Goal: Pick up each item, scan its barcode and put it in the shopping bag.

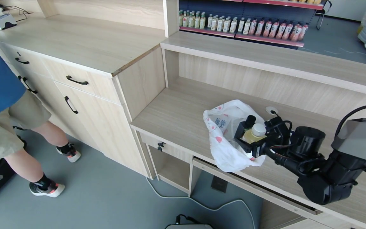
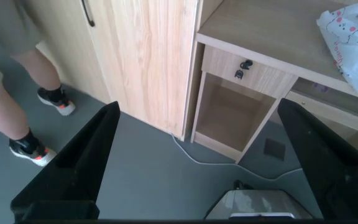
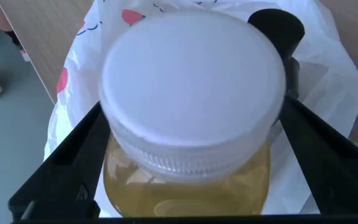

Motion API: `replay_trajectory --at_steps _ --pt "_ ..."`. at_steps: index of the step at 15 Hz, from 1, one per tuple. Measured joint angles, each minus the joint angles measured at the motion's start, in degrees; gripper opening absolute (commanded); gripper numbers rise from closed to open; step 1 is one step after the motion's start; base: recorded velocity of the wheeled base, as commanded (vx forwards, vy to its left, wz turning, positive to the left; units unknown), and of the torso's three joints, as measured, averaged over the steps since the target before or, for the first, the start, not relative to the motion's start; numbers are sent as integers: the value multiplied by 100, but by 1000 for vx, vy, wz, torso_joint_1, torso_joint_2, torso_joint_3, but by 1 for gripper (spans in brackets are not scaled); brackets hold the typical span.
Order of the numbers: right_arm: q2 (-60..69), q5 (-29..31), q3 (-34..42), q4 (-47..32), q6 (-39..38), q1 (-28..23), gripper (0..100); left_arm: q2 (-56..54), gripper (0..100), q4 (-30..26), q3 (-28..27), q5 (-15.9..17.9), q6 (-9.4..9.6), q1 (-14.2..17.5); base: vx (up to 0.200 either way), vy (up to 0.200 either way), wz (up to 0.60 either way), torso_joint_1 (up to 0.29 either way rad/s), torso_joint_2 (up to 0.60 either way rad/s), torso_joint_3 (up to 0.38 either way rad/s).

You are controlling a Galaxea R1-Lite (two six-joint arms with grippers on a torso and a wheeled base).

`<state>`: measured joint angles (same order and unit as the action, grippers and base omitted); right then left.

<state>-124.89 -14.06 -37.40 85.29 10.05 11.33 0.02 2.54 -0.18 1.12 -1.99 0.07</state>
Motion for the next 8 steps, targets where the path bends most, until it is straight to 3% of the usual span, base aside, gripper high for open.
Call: replay_trajectory --at_steps 8 --pt "2321 106 725 -1646 295 -772 100 0 100 0 0 2 0 0 0 0 0 0 0 0"
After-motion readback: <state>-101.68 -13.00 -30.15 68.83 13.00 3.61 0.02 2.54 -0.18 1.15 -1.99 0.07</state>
